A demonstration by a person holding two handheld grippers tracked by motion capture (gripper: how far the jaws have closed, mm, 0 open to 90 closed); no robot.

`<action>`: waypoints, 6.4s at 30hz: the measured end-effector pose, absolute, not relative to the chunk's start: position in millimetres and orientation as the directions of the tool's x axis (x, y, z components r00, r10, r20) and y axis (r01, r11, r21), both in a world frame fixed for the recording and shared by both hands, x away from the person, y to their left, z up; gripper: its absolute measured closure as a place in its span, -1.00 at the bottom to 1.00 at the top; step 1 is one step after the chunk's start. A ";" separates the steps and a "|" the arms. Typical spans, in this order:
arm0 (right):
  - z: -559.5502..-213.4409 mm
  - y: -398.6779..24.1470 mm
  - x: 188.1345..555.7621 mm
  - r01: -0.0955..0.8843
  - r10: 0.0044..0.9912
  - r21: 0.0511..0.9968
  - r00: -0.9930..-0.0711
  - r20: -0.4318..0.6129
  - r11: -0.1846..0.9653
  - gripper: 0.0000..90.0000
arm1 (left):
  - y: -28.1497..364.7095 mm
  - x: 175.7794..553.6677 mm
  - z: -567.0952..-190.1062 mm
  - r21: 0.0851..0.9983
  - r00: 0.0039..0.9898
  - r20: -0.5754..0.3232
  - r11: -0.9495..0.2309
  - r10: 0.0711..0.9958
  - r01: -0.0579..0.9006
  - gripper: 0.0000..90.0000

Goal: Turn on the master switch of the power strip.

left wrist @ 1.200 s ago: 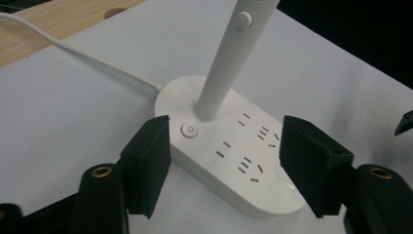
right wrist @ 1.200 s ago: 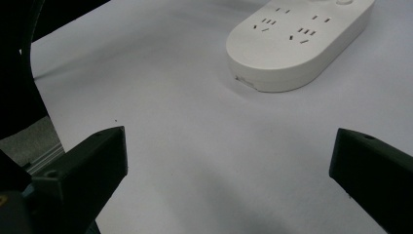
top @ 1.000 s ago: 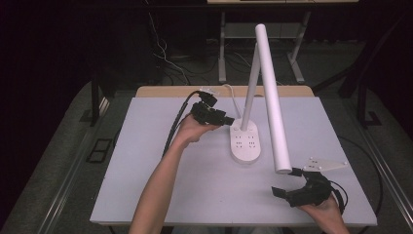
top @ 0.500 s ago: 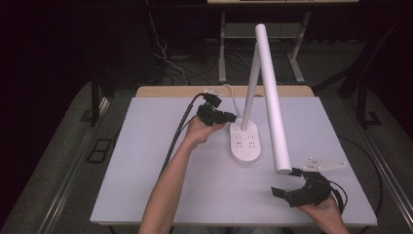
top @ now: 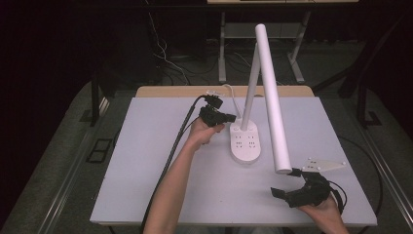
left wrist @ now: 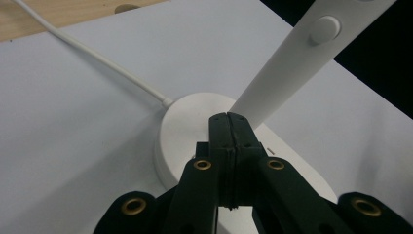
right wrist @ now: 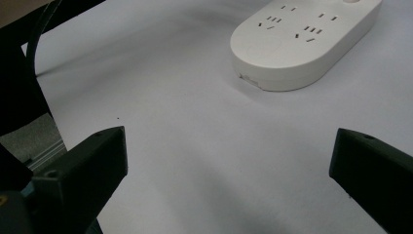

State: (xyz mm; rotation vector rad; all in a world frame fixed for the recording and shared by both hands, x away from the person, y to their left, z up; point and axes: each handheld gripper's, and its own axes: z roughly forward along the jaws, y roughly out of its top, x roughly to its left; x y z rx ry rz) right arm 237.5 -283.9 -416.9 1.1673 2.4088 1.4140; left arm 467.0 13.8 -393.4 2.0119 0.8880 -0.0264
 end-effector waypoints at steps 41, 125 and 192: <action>-416.8 -285.9 239.3 0.552 0.662 0.787 -0.703 0.260 0.277 -1.00 | -7.3 471.1 -427.0 0.700 0.725 -0.321 -0.363 0.609 0.615 0.99; -417.7 -288.7 239.3 0.560 0.669 0.784 -0.694 0.267 0.268 -1.00 | 41.6 446.1 -380.6 0.784 0.732 -0.266 -0.301 0.628 0.543 0.14; -417.6 -288.4 236.3 0.556 0.672 0.791 -0.691 0.267 0.257 -1.00 | 166.5 271.8 -412.9 0.837 0.719 -0.292 -0.196 0.630 0.511 -0.99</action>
